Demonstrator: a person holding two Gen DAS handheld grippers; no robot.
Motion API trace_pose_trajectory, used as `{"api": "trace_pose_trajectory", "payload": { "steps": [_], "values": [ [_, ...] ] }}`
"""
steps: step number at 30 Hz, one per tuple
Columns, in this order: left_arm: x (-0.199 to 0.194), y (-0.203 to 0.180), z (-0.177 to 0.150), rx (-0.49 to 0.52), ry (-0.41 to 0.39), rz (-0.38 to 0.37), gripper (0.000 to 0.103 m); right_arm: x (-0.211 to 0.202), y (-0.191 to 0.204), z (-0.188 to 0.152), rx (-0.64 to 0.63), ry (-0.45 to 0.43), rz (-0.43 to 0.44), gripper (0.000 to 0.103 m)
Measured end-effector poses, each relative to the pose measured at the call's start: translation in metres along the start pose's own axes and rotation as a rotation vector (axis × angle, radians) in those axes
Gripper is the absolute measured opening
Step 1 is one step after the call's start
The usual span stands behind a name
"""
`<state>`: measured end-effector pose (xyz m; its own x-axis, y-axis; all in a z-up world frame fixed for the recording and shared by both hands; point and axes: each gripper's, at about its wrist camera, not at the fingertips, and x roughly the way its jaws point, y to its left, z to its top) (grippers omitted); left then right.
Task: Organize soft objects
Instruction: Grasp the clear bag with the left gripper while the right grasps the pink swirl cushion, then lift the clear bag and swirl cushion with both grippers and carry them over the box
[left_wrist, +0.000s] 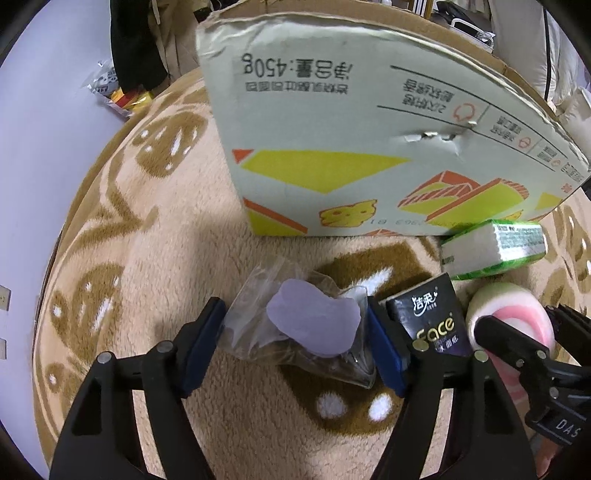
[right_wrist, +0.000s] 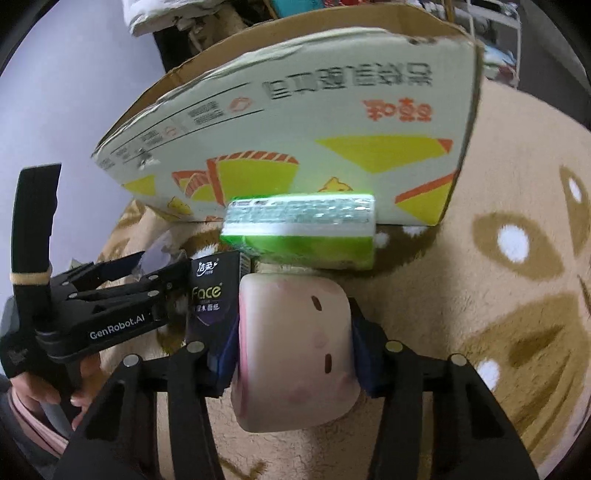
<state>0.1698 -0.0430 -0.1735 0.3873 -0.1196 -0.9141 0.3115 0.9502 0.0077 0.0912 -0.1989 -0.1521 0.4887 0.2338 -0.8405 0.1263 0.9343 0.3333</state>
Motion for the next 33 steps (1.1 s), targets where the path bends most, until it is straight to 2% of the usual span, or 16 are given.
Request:
{"api": "trace_pose_trajectory", "payload": {
  "steps": [7, 11, 15, 27, 33],
  "values": [
    [-0.009, -0.001, -0.002, -0.039, -0.021, 0.001, 0.072, -0.012, 0.008, 0.000, -0.035, -0.046, -0.040, 0.046],
    [-0.031, 0.002, -0.006, -0.072, -0.082, -0.016, 0.072, -0.026, 0.011, -0.001, -0.042, -0.106, -0.102, 0.043],
    [-0.055, 0.003, -0.014, -0.092, -0.150, 0.007, 0.072, -0.043, -0.001, 0.007, -0.035, -0.174, -0.159, 0.043],
    [-0.111, 0.004, -0.013, -0.095, -0.337, 0.058, 0.072, -0.081, 0.001, 0.003, -0.001, -0.245, -0.164, 0.042],
    [-0.136, 0.004, -0.013, -0.092, -0.447, 0.072, 0.072, -0.111, -0.005, 0.008, 0.016, -0.354, -0.136, 0.042]
  ]
}}
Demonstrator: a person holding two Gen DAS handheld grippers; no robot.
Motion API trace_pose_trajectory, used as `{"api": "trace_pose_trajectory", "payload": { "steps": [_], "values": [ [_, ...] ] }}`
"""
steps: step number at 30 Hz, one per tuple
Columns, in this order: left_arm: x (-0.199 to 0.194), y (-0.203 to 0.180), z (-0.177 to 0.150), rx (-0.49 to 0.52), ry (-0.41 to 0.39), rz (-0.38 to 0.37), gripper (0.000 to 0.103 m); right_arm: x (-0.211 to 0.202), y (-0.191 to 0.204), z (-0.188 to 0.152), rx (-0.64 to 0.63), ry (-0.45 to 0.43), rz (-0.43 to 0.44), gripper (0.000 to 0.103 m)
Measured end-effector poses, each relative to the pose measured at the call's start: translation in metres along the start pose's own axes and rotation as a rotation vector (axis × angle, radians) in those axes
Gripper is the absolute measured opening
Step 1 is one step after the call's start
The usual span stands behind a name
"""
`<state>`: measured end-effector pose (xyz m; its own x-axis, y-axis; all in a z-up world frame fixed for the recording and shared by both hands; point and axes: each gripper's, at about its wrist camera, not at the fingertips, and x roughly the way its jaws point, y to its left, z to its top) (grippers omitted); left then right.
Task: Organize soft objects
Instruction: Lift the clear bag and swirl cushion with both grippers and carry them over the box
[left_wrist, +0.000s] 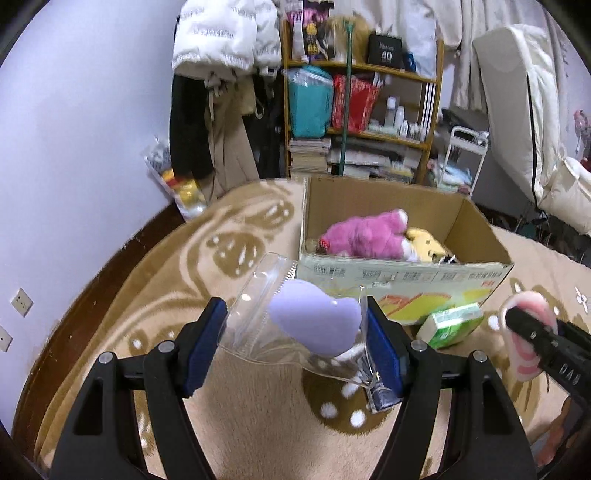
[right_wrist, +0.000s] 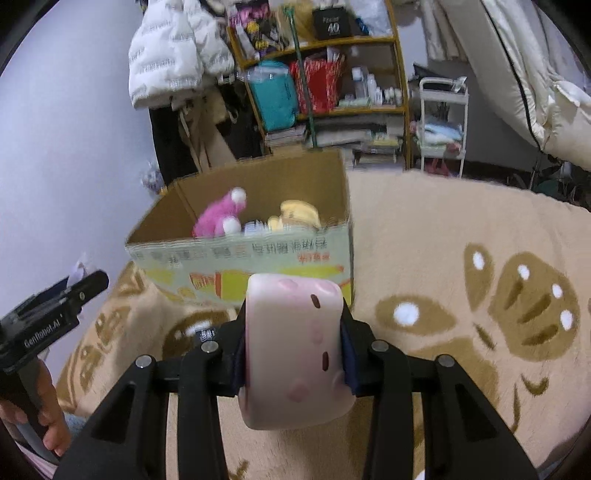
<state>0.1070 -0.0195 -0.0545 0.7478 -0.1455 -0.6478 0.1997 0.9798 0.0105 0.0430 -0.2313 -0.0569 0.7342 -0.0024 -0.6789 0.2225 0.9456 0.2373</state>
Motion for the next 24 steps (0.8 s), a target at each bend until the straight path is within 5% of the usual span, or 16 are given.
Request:
{"api": "trace_pose_trajectory", "payload": {
  "steps": [12, 24],
  "values": [
    [-0.027, -0.004, 0.012, -0.001, -0.176, 0.038, 0.073, -0.026, 0.003, 0.026, -0.014, -0.194, -0.020, 0.043],
    [-0.019, -0.008, 0.032, -0.008, -0.258, 0.052, 0.073, -0.024, 0.030, 0.047, -0.135, -0.267, -0.016, 0.043]
  ]
}}
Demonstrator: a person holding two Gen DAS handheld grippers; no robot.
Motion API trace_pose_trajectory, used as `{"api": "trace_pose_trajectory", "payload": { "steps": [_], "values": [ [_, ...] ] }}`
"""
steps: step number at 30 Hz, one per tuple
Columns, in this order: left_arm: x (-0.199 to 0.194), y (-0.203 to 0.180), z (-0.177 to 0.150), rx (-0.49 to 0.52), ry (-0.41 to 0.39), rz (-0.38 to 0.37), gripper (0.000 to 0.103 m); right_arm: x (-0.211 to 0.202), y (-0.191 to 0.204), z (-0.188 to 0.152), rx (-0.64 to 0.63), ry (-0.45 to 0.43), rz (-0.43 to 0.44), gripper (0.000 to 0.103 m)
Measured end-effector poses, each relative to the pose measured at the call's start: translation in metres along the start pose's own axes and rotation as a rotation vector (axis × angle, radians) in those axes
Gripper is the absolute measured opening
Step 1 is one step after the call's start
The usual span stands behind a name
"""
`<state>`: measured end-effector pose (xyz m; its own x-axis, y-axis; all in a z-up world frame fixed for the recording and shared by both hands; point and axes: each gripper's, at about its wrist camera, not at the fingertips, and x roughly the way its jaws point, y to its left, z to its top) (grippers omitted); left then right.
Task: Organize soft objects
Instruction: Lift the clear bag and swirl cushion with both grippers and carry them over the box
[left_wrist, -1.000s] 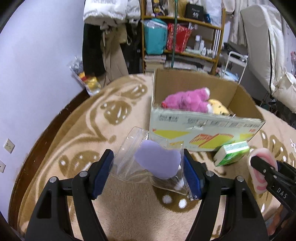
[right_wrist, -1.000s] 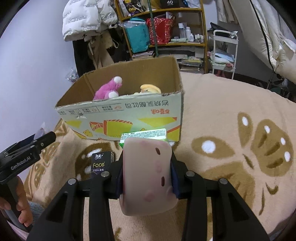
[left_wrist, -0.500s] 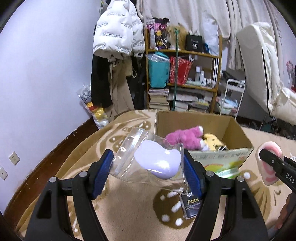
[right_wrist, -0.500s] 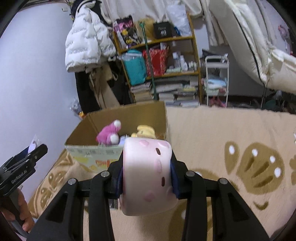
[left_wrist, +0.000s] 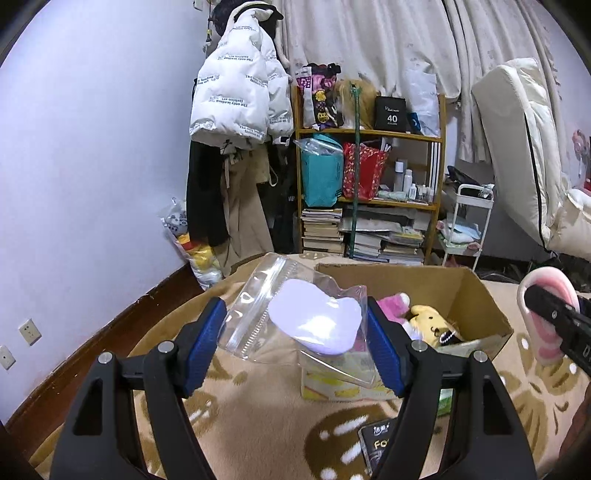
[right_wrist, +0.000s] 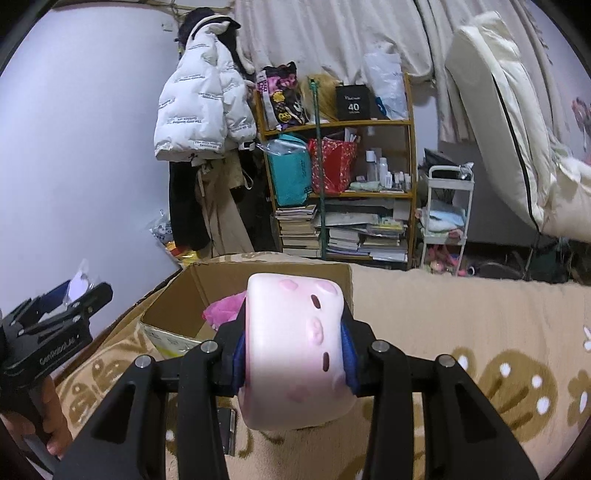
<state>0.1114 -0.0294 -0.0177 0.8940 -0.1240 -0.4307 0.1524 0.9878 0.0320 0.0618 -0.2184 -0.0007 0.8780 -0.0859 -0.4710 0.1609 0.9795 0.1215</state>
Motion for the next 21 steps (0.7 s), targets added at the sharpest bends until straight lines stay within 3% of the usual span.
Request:
{"api": "trace_pose_trajectory", "payload": {
  "steps": [12, 21],
  "values": [
    [0.025, -0.019, 0.010, 0.069, -0.015, -0.060, 0.073, 0.008, 0.008, 0.006, -0.022, -0.080, 0.047, 0.043],
    [0.043, -0.024, 0.013, 0.055, 0.003, -0.113, 0.073, 0.028, 0.007, 0.003, -0.039, -0.053, 0.027, 0.044]
  ]
}}
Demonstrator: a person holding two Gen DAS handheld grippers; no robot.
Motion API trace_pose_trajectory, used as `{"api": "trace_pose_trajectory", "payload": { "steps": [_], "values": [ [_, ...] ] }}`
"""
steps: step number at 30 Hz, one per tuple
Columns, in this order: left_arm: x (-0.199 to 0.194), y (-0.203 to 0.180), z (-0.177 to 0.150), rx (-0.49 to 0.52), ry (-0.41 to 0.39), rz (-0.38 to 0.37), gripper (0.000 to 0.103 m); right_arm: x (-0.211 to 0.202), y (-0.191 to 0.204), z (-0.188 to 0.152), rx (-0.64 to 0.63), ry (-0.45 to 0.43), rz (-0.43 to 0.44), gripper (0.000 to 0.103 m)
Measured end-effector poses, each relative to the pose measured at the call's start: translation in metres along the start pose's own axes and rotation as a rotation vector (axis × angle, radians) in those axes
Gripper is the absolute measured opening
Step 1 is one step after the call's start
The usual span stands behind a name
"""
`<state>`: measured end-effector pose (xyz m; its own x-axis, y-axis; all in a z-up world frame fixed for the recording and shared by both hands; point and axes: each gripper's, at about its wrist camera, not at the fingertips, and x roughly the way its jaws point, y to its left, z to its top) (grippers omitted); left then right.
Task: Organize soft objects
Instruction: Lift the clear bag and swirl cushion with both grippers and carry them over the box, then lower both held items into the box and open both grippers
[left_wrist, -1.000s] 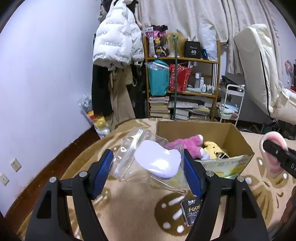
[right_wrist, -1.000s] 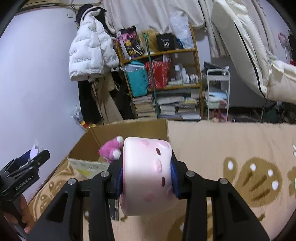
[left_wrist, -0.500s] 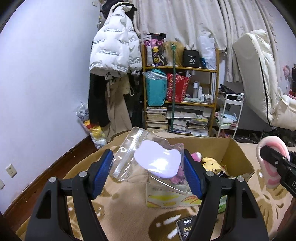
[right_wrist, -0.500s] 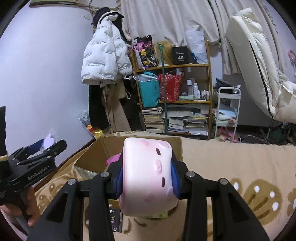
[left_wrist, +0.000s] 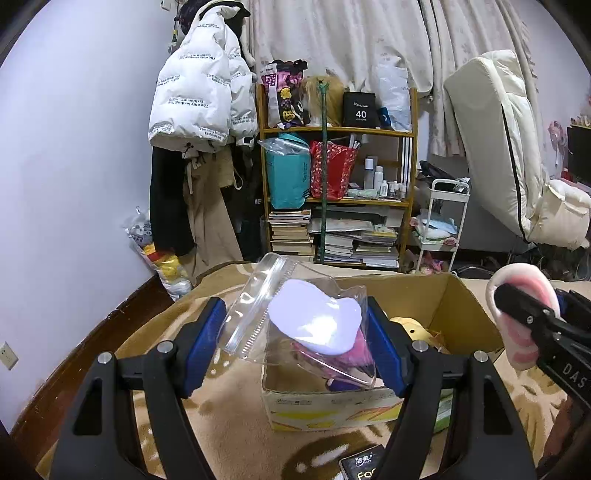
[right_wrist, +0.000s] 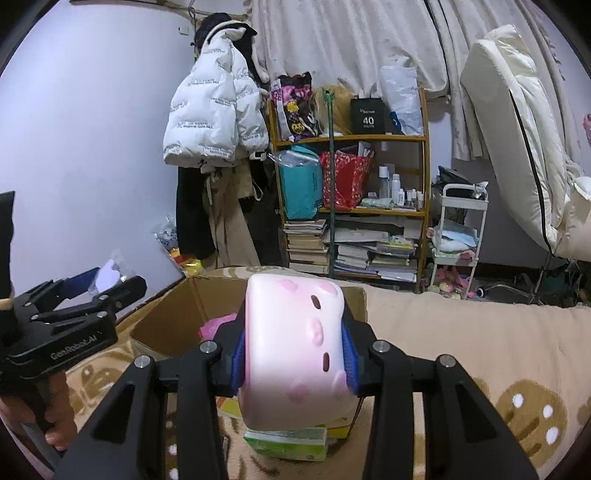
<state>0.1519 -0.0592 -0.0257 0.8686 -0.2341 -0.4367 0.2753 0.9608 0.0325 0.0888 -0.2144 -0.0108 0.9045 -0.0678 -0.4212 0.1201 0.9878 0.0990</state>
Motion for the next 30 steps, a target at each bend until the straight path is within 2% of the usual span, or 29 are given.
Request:
{"api": "trace_pose_trajectory", "payload": {
  "steps": [7, 12, 17, 23, 26, 30],
  "values": [
    [0.010, -0.008, -0.004, 0.025, 0.019, -0.012, 0.074, 0.019, -0.004, -0.006, 0.029, 0.034, 0.003, 0.045],
    [0.021, -0.014, -0.008, 0.042, 0.060, -0.023, 0.074, 0.028, -0.007, -0.008, 0.047, 0.046, 0.011, 0.048],
    [0.029, -0.010, -0.007, -0.007, 0.106, -0.052, 0.076, 0.030, -0.006, -0.005, 0.016, 0.041, 0.003, 0.050],
    [0.036, -0.015, -0.012, 0.031, 0.156, -0.059, 0.076, 0.040, -0.003, -0.003, -0.006, 0.067, 0.019, 0.052],
    [0.034, -0.017, -0.013, 0.057, 0.149, -0.048, 0.079, 0.041, 0.000, 0.000, -0.041, 0.086, 0.017, 0.053],
    [0.037, -0.015, -0.014, 0.040, 0.168, -0.065, 0.080, 0.044, -0.006, -0.001, -0.001, 0.105, 0.027, 0.056]
  ]
}}
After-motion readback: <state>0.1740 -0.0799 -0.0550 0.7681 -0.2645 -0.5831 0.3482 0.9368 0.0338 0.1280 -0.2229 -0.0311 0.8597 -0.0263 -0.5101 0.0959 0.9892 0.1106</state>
